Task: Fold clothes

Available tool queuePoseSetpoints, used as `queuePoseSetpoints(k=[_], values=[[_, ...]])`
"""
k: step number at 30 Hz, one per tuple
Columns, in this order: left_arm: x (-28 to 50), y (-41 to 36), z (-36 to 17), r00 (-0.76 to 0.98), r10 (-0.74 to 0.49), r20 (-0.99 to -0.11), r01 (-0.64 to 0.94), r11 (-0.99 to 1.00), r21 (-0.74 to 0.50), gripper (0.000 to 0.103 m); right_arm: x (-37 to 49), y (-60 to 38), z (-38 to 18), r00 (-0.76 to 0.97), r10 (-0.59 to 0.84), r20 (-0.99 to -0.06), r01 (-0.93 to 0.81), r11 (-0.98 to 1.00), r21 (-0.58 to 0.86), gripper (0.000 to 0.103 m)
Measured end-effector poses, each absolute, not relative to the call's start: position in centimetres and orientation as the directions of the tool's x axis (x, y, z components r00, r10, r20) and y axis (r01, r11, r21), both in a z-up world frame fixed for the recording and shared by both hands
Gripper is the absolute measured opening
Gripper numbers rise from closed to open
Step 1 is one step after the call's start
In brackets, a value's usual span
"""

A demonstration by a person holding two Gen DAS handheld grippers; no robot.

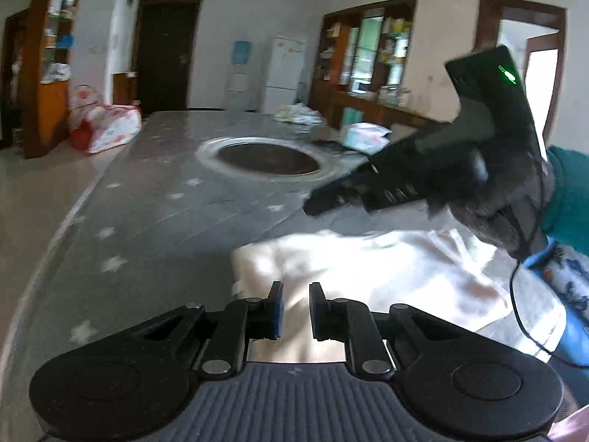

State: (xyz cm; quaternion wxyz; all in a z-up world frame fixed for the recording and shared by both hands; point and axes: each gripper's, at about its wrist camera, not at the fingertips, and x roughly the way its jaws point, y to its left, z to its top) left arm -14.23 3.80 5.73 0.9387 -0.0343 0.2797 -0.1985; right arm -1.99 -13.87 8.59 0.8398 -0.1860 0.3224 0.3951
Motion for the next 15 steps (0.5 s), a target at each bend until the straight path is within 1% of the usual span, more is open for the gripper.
queuePoseSetpoints(k=[3,7,9,12,15], values=[[-12.3,2.4,5.1,0.747,-0.419,-0.516,0.380,0.906,-0.186,0.015,-3.8,-16.5,8.4,0.484,0.497,-0.720,-0.767,0.637,-0.075,0.011],[-10.1,1.2,3.4,0.720,-0.401,-0.567,0.375,0.912,-0.168,0.015,-6.8,-19.2,7.4,0.467,0.456,-0.758,-0.754,0.653,-0.072,0.011],[-9.5,1.0,2.5,0.709,-0.376,-0.597,0.361,0.920,-0.150,0.015,-8.5,-20.5,6.7,0.463,0.446,-0.766,-0.742,0.668,-0.059,0.013],[-9.5,1.2,2.1,0.708,-0.377,-0.598,0.352,0.921,-0.164,0.015,-10.6,-22.5,5.6,0.477,0.433,-0.765,-0.707,0.706,-0.041,0.017],[-9.3,1.2,2.1,0.708,-0.370,-0.601,0.346,0.924,-0.161,0.015,-12.1,-25.2,4.1,0.499,0.407,-0.765,-0.639,0.769,-0.008,0.017]])
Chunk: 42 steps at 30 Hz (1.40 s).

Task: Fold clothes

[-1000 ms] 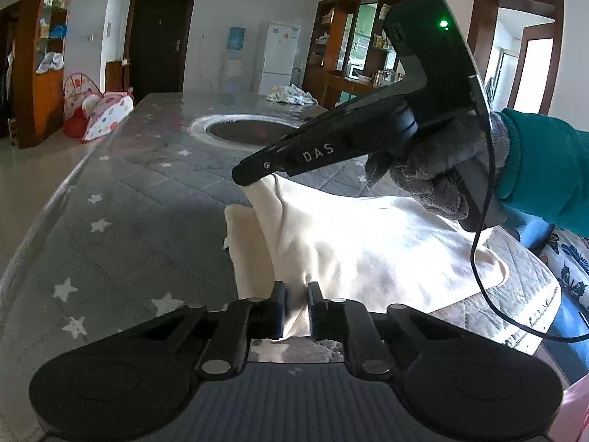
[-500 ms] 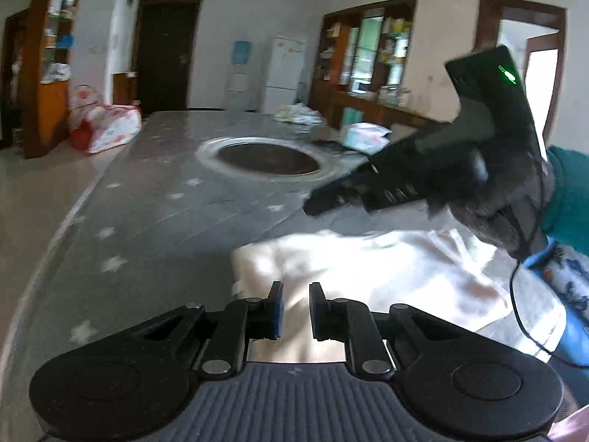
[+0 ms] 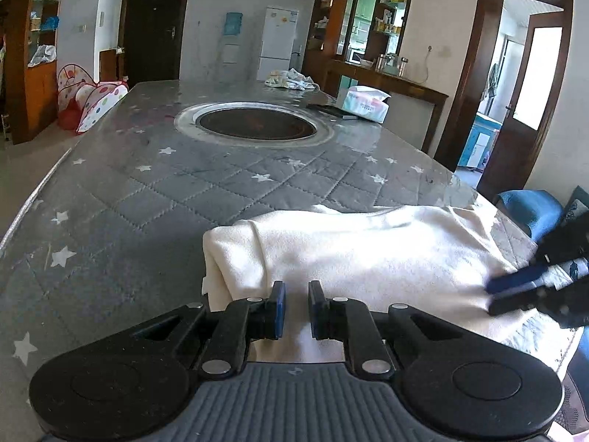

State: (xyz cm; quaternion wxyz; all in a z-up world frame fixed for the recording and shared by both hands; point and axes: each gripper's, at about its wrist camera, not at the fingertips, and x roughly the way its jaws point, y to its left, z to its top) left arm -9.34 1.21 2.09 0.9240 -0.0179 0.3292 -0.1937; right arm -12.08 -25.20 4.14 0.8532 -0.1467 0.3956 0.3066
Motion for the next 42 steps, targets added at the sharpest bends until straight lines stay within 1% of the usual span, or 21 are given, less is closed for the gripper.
queuePoseSetpoints(k=[3,7,8,9,11,15,22,25,31,33,35,37,41,42], values=[[-9.2,1.2,2.0,0.708,-0.365,-0.604,0.339,0.927,-0.163,0.015,-13.1,-27.7,3.4,0.524,0.409,-0.748,-0.582,0.813,0.037,0.017],[-9.3,1.0,2.1,0.709,-0.356,-0.608,0.330,0.930,-0.160,0.015,-13.5,-29.2,4.3,0.565,0.416,-0.712,-0.538,0.840,0.064,0.017],[-9.2,0.8,2.2,0.709,-0.351,-0.611,0.331,0.932,-0.151,0.015,-13.2,-29.0,4.7,0.582,0.418,-0.697,-0.536,0.842,0.057,0.019],[-9.2,0.7,2.2,0.710,-0.346,-0.614,0.333,0.932,-0.141,0.015,-12.8,-28.9,5.1,0.599,0.419,-0.682,-0.533,0.845,0.050,0.024],[-9.2,0.5,2.3,0.709,-0.341,-0.617,0.333,0.934,-0.133,0.015,-11.9,-28.5,5.7,0.630,0.421,-0.653,-0.526,0.850,0.042,0.030],[-9.1,0.6,2.3,0.706,-0.338,-0.622,0.322,0.936,-0.143,0.015,-8.5,-27.7,5.1,0.653,0.438,-0.618,-0.503,0.861,0.078,0.031],[-8.9,0.6,2.3,0.700,-0.341,-0.627,0.322,0.935,-0.148,0.015,-4.6,-29.0,2.5,0.656,0.393,-0.644,-0.402,0.905,0.143,0.032],[-8.6,0.2,3.0,0.694,-0.335,-0.637,0.323,0.936,-0.140,0.017,-4.8,-28.9,3.3,0.676,0.381,-0.630,-0.398,0.909,0.123,0.033],[-6.9,-1.5,4.4,0.693,-0.379,-0.614,0.365,0.918,-0.155,0.017,-4.0,-26.7,4.1,0.679,0.407,-0.612,-0.441,0.892,0.104,0.034],[-5.8,-2.1,4.3,0.687,-0.388,-0.615,0.377,0.913,-0.155,0.017,-3.5,-25.8,3.8,0.671,0.408,-0.619,-0.449,0.888,0.099,0.037],[-4.8,-2.7,4.0,0.681,-0.382,-0.625,0.376,0.914,-0.150,0.017,-3.0,-24.9,3.3,0.662,0.404,-0.632,-0.457,0.885,0.088,0.038],[-3.9,-3.1,3.5,0.677,-0.382,-0.630,0.381,0.913,-0.144,0.018,-2.8,-24.0,2.9,0.659,0.398,-0.638,-0.468,0.881,0.066,0.041],[-2.8,-3.2,2.3,0.696,-0.334,-0.636,0.342,0.933,-0.115,0.021,-2.4,-23.0,2.5,0.669,0.371,-0.644,-0.460,0.887,0.033,0.048],[-2.6,-3.0,2.2,0.695,-0.333,-0.637,0.333,0.935,-0.125,0.021,-2.3,-22.8,2.4,0.671,0.365,-0.646,-0.457,0.889,0.028,0.050]])
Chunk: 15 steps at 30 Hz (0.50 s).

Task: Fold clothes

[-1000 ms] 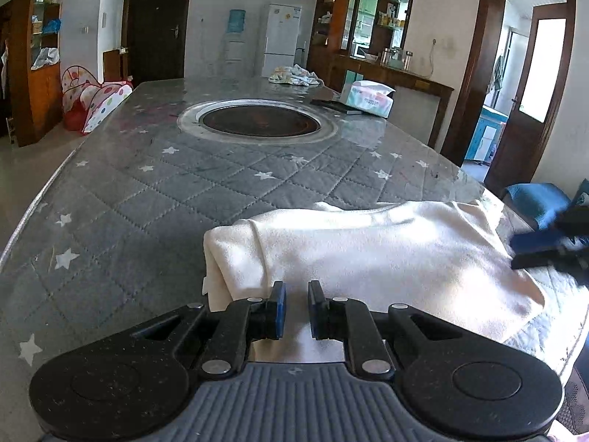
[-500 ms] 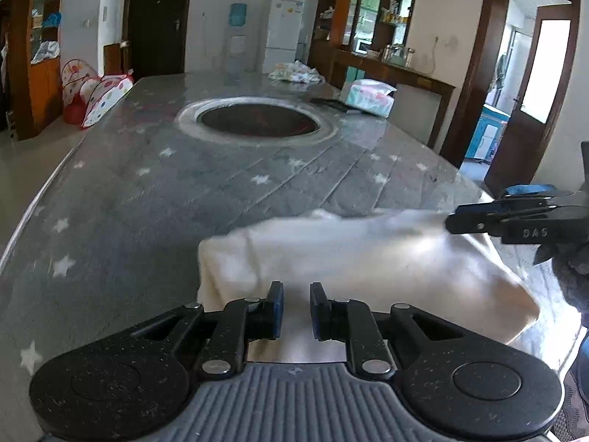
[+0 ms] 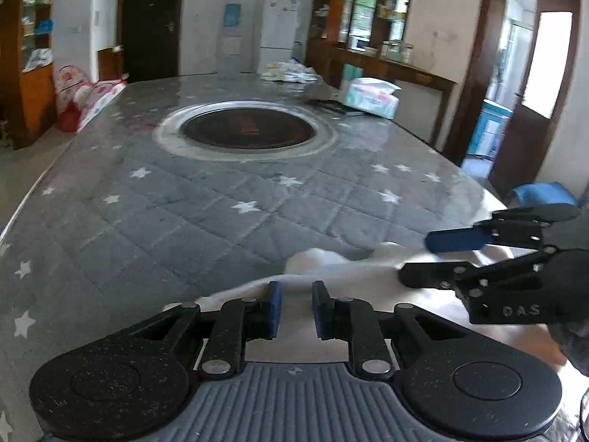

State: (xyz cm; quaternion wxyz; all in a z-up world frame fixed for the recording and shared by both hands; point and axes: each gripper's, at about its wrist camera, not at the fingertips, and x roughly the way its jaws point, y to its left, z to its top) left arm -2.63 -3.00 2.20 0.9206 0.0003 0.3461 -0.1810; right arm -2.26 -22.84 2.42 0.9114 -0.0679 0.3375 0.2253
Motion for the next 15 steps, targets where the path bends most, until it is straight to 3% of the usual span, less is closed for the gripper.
queuePoseSetpoints(k=[3,6,11,15], values=[[-2.8,-2.8,2.5,0.697,-0.343,-0.630,0.336,0.932,-0.136,0.023,-1.9,-22.5,2.4,0.673,0.349,-0.652,-0.447,0.894,0.017,0.052],[-3.2,-2.9,3.1,0.707,-0.357,-0.611,0.347,0.927,-0.142,0.030,-2.0,-22.3,3.1,0.681,0.360,-0.638,-0.452,0.892,0.022,0.052],[-2.6,-3.9,3.0,0.697,-0.367,-0.616,0.363,0.921,-0.139,0.030,-1.1,-21.1,2.7,0.672,0.342,-0.657,-0.451,0.892,0.003,0.053],[-1.8,-3.9,2.3,0.694,-0.350,-0.628,0.346,0.928,-0.135,0.030,-0.3,-21.0,2.2,0.665,0.327,-0.672,-0.440,0.898,0.002,0.060]])
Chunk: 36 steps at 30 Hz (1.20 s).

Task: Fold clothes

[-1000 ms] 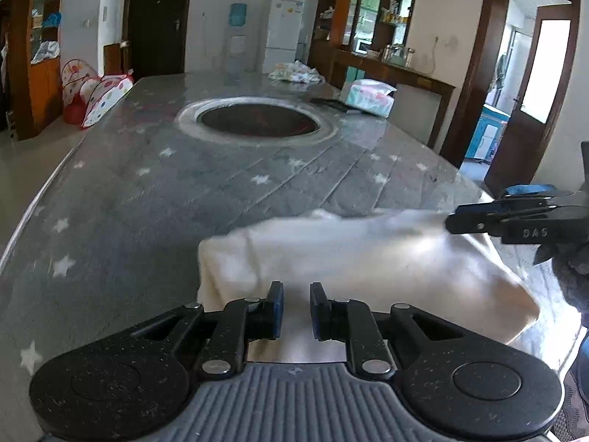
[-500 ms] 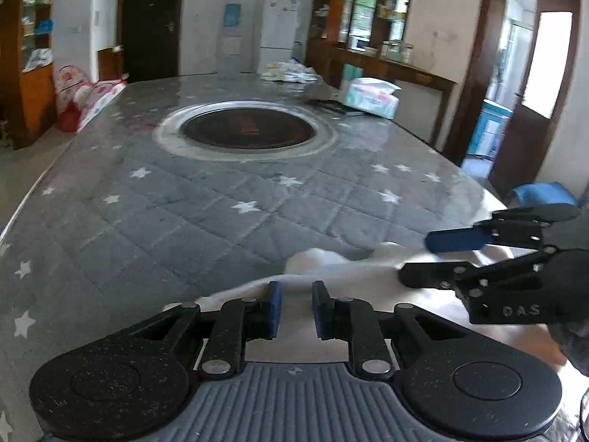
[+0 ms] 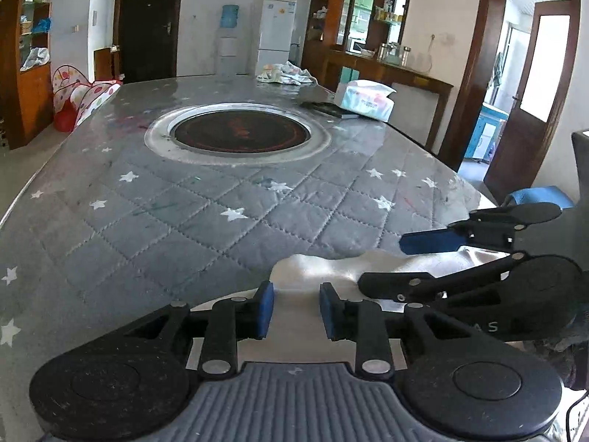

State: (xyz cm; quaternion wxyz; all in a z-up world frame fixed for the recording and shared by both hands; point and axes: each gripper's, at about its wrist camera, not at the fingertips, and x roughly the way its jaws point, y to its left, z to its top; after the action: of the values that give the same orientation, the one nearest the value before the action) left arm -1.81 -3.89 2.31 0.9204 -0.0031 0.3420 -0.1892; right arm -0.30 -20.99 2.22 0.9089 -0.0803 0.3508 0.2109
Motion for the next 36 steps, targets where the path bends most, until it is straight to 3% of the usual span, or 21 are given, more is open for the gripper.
queuePoseSetpoints(k=[4,7,13,18,27,36], values=[[-2.0,-3.9,2.6,0.697,-0.353,-0.624,0.345,0.928,-0.139,0.034,-1.1,-21.5,3.2,0.687,0.333,-0.645,-0.435,0.900,0.001,0.063],[-2.1,-4.1,2.4,0.698,-0.347,-0.627,0.345,0.929,-0.130,0.037,-1.7,-21.6,3.3,0.692,0.336,-0.639,-0.437,0.900,0.001,0.080],[-2.1,-4.2,2.4,0.700,-0.337,-0.630,0.334,0.934,-0.129,0.043,-1.7,-21.8,2.8,0.682,0.330,-0.653,-0.419,0.908,0.022,0.084],[-3.1,-4.1,3.1,0.711,-0.330,-0.621,0.328,0.937,-0.122,0.053,-2.8,-22.2,4.0,0.719,0.329,-0.612,-0.421,0.907,-0.006,0.103],[-6.2,-3.7,4.2,0.737,-0.322,-0.594,0.325,0.940,-0.106,0.070,-5.8,-22.4,4.7,0.743,0.290,-0.603,-0.449,0.885,-0.128,0.103],[-10.2,-3.4,4.2,0.756,-0.304,-0.580,0.325,0.943,-0.070,0.077,-10.3,-23.7,4.3,0.774,0.220,-0.594,-0.428,0.873,-0.234,0.103]])
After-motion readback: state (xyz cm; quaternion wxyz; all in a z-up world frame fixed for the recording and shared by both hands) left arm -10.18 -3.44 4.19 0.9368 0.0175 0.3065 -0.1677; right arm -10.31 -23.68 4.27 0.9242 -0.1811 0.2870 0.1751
